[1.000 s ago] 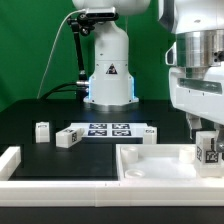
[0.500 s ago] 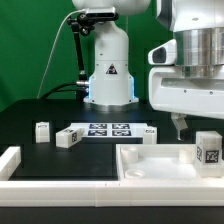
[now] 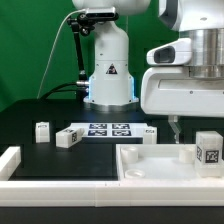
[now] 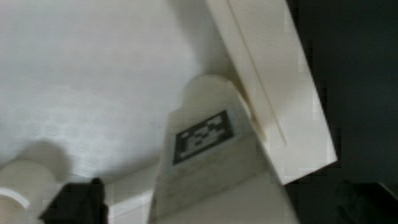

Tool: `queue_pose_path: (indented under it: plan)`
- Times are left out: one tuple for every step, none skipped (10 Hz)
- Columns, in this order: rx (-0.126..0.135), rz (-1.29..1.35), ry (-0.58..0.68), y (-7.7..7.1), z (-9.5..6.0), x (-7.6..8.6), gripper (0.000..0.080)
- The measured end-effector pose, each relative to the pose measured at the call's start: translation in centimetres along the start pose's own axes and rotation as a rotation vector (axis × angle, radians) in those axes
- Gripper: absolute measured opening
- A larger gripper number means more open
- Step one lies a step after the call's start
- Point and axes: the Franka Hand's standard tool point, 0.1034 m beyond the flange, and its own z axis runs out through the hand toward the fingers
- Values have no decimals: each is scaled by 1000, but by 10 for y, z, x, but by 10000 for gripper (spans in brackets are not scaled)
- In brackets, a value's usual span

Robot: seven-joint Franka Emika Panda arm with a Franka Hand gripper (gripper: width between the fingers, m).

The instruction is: Assemble one leg

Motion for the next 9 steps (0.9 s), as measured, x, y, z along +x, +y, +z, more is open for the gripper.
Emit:
queue_pose_path:
  plan:
    - [1, -88, -1, -2, 0, -1, 649]
    - [0, -181, 0, -1, 0, 0, 649]
    - [-1, -235, 0, 1, 0, 1, 649]
    - [-7, -302, 2, 2, 0, 2, 649]
    - [-7, -300, 2, 2, 0, 2, 528]
    - [-7, -299, 2, 3, 0, 2, 389]
    - [-7, -299, 2, 3, 0, 2, 290]
    - [-6, -272, 2, 3, 0, 2, 290]
    - [-5, -251, 3, 3, 0, 2, 291]
